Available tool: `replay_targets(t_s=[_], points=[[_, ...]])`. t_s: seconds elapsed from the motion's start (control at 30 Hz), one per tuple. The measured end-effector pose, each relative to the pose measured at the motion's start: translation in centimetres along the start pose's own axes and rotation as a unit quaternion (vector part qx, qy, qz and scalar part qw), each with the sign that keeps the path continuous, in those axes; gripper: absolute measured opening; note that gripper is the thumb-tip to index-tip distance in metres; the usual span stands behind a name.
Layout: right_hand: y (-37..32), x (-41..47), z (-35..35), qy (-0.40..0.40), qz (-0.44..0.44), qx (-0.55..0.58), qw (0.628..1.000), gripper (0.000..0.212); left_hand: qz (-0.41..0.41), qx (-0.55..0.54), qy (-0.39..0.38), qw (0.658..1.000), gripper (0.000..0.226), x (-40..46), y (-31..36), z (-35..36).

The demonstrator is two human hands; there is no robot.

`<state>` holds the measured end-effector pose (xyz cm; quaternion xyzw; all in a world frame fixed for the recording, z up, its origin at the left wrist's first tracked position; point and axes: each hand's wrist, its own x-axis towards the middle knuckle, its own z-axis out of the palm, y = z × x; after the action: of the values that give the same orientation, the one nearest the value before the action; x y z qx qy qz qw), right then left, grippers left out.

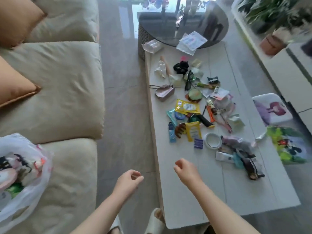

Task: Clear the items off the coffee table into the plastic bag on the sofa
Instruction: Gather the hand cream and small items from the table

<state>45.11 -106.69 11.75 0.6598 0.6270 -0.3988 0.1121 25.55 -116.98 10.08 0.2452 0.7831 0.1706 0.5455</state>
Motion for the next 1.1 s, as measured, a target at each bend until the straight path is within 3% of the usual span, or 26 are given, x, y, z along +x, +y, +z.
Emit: replay_targets(t_s=[0.37,0.77,0.97,1.1], points=[[5.3,4.4,-3.5,0.031,0.065,0.074,0.995,0.028,0.022,0.046,-0.043,0.998,0.021,5.5,9.0,6.6],[5.6,14.6,-0.9,-0.006,0.126,0.113,0.986,0.026,-0.055,0.051,-0.073,0.995,0.039,20.1,14.1,10.2],[5.0,18.5,0.1,0.004,0.138,0.124,0.983,0.03,-0.028,0.116,-0.034,0.992,0.05,25.6,16.5,12.3],[4.6,20.6,0.6,0.018,0.138,0.125,0.982,0.031,-0.019,0.18,-0.012,0.983,0.042,27.8,16.4,13.8]])
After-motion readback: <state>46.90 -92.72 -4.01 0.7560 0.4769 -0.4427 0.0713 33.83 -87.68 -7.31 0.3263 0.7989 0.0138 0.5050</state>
